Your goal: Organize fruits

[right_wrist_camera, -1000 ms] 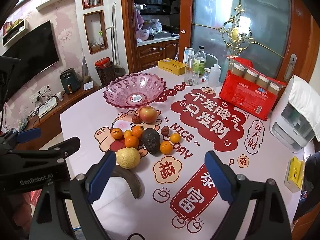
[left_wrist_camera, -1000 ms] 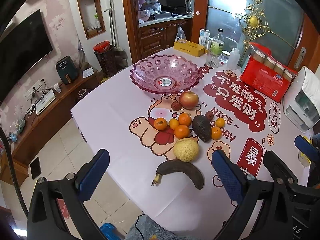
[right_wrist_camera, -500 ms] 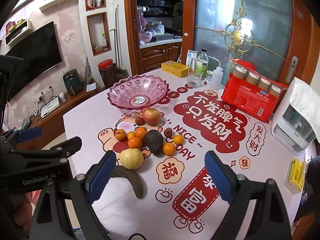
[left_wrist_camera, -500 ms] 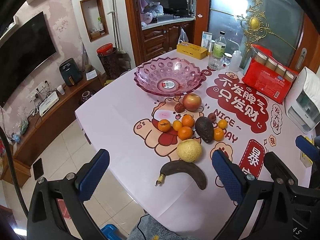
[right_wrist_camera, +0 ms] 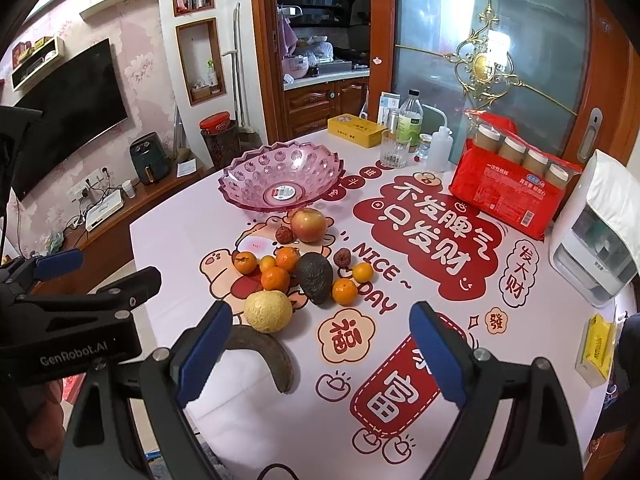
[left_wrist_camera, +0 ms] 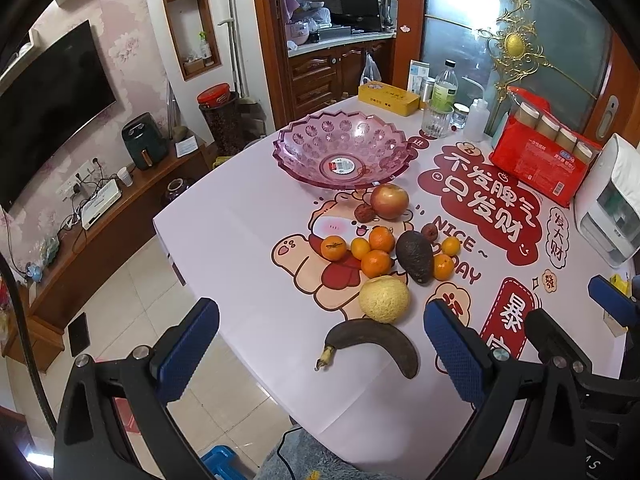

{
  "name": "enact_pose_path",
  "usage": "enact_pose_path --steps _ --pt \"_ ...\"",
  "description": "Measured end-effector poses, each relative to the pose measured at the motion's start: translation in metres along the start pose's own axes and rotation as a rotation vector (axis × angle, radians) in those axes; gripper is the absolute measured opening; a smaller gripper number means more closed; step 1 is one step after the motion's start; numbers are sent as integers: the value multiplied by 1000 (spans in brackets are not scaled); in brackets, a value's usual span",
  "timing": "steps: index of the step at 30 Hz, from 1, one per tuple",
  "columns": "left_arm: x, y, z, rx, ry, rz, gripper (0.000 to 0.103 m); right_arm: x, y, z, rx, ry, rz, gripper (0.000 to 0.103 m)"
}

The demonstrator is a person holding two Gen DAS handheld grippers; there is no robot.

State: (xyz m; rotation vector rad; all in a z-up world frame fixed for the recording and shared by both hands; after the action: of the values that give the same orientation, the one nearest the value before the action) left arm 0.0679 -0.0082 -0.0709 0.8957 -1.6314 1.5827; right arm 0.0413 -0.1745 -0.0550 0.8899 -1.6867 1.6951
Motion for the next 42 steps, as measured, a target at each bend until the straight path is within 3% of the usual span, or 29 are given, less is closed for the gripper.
enact_pose_path --steps 24,33,39,42 --pt "-38 8 4 1 2 -66 99 -43 4 -4 19 -19 -94 91" --pt "-64 16 2 -87 28 -102 99 -69 6 -10 32 -37 -154 91" --pt "-94 31 -2 -141 103 -134 99 -99 12 -14 6 -82 -222 91" --pt "-112 39 -9 -174 85 -138 99 -116 17 -18 -9 -116 -262 91"
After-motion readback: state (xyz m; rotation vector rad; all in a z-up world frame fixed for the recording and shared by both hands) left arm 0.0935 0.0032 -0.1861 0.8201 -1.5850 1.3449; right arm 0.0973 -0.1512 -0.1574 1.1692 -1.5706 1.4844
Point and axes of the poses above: each gripper's, at about its wrist camera, not at the fingertips, and x roughly against the way its jaws point, z to its right, y to its underside, the point moved 9 cm from there along -x, roughly the way its jaws point, and after that the axes turned 3 degrees about -z, right-handed, at the moved point
